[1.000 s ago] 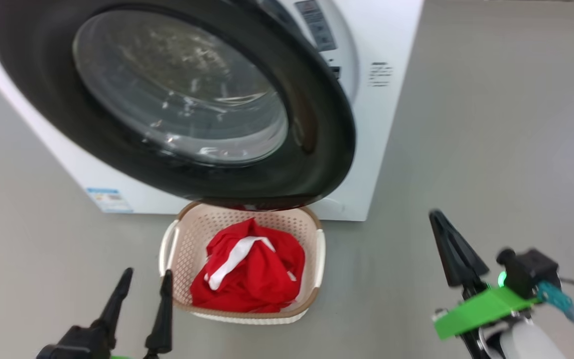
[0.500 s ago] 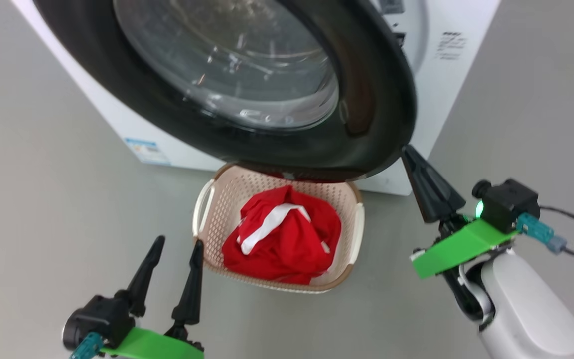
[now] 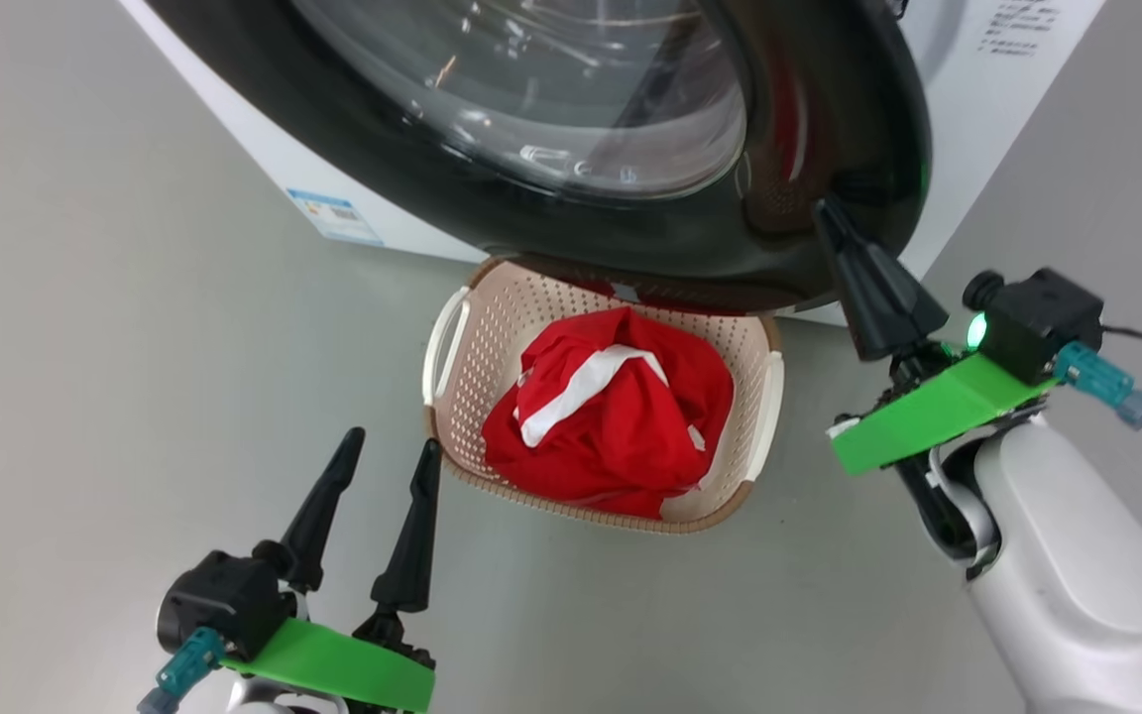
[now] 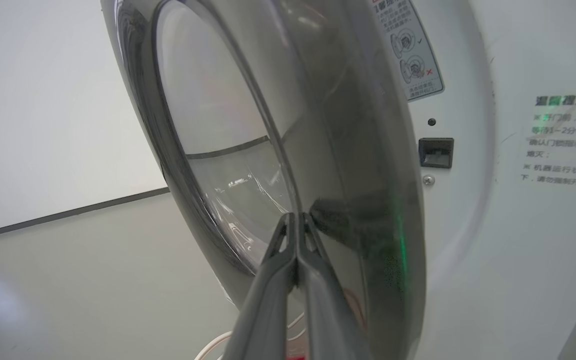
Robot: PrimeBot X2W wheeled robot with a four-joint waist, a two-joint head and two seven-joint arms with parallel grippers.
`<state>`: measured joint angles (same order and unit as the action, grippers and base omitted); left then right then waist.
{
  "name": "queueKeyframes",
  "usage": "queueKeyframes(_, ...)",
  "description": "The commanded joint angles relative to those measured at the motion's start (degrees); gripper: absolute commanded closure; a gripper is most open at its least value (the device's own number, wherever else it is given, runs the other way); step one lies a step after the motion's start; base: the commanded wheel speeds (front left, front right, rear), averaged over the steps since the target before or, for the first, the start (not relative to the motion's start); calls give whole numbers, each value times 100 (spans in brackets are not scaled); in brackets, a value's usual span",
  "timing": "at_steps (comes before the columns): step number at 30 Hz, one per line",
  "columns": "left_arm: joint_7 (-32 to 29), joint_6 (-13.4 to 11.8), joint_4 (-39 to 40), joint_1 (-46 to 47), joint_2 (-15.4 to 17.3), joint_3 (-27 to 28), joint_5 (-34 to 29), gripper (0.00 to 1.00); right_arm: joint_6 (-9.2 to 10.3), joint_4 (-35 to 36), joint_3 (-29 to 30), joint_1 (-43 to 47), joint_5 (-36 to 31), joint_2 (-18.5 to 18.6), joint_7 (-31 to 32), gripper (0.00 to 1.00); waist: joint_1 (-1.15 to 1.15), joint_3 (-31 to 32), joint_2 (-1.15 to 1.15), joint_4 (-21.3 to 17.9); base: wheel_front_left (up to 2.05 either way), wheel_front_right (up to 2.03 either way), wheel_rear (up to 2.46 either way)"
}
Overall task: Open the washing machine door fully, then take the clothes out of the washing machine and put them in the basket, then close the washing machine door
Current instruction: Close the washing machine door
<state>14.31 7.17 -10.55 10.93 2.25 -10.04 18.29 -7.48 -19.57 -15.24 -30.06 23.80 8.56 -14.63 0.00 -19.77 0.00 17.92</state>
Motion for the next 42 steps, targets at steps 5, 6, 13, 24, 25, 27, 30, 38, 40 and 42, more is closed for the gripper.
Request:
queueKeyframes(5, 69, 32, 210, 232, 63, 71, 98, 0, -1, 177, 48, -314, 3, -5, -37, 100, 0, -315, 0, 104, 0, 0, 0)
queueKeyframes(6, 69, 32, 223, 260, 63, 54, 117, 0, -1, 184, 72, -359, 2, 6, -37, 100, 0, -362, 0, 118, 0, 0, 0)
queueKeyframes(13, 69, 32, 305, 429, 63, -67, 234, 0, -1, 242, 282, -707, -22, 76, -37, 100, 0, -708, 0, 197, 0, 0, 0)
queueKeyframes(24, 69, 32, 398, 666, 63, -186, 374, 0, -1, 325, 633, -1199, -134, 77, -37, 100, 0, -1130, 0, 314, 0, 0, 0)
queueKeyframes(25, 69, 32, 403, 683, 63, -190, 386, 0, -1, 336, 663, -1236, -136, 63, -37, 100, 0, -1152, 0, 319, 0, 0, 0)
queueKeyframes(27, 69, 32, 411, 705, 63, -192, 398, 0, -1, 349, 723, -1291, -140, 28, -37, 100, 0, -1192, 0, 319, 0, 0, 0)
queueKeyframes(30, 69, 32, 411, 728, 63, -195, 408, 0, -1, 365, 785, -1339, -160, -15, -37, 100, 0, -1216, 0, 318, 0, 0, 0)
queueKeyframes(38, 69, 32, 315, 724, 63, -151, 369, 0, -1, 404, 585, -1120, -161, -30, -37, 98, 0, -1040, 0, 239, 0, 0, 0)
queueKeyframes(40, 69, 32, 284, 700, 63, -123, 340, 0, -1, 409, 516, -1015, -159, -25, -37, 91, 0, -960, 0, 197, 0, 0, 0)
queueKeyframes(42, 69, 32, 251, 672, 63, -91, 305, 0, -1, 419, 445, -891, -165, -27, -37, 68, 0, -876, 0, 150, 0, 0, 0)
